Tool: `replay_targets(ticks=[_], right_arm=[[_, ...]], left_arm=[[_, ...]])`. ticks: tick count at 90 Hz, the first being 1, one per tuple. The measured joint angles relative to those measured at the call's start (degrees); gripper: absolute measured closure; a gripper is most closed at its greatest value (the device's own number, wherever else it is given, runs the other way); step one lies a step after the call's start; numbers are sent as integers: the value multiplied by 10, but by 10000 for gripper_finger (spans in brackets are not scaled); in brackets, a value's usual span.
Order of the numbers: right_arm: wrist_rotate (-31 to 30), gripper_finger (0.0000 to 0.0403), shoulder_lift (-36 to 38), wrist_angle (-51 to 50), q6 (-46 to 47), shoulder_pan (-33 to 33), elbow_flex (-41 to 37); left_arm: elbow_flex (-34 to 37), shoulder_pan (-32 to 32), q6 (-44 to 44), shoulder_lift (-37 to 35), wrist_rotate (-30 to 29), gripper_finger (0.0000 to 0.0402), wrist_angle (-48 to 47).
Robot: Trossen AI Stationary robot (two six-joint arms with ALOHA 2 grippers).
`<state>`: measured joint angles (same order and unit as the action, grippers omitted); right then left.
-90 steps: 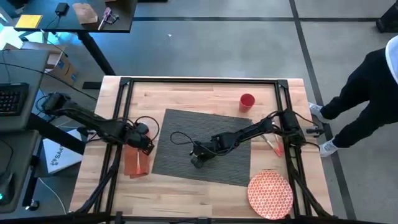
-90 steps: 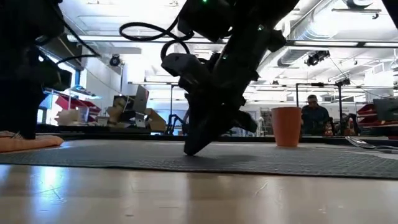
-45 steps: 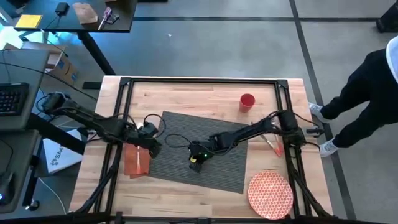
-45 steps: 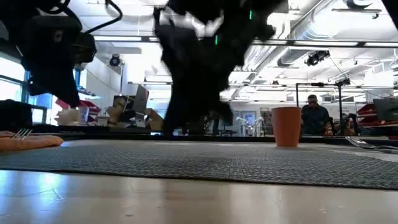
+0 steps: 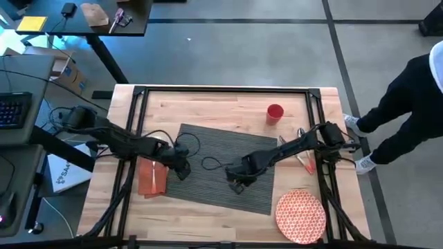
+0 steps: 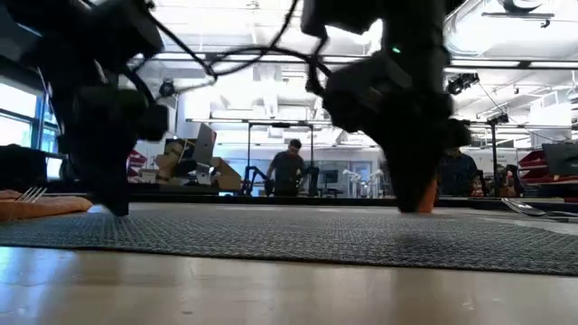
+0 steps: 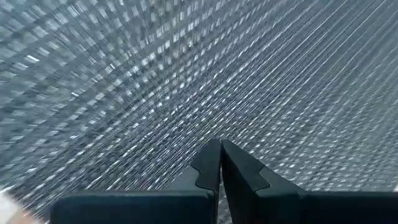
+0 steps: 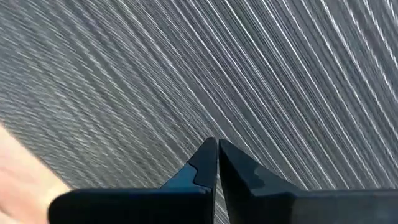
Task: Set table place
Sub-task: Prepare the gray placemat, then put the orange plate on the gray placemat
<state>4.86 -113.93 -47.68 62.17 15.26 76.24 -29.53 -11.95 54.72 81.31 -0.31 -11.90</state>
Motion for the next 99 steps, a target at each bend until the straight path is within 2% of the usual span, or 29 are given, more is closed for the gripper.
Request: replay_targets(ticks=[15,42,67,79,99], right_arm=[[8,403,3,6,-21,-20,-29],[-9,403,4,-2,-95,-48,2],[50,398,101,-60,-208,-26,20],[123,363,136,-119,-282,-21,0],[236,257,151,-139,-407,-21,-91]], left_arm=[[-1,-1,0,24,49,401,19],[1,-7,-4,9,47,401,19],[4,-5,-5,-13,29,402,20],[3,-5,-10,-28,22,402,24],[3,-5,-14,-37,21,402,26]])
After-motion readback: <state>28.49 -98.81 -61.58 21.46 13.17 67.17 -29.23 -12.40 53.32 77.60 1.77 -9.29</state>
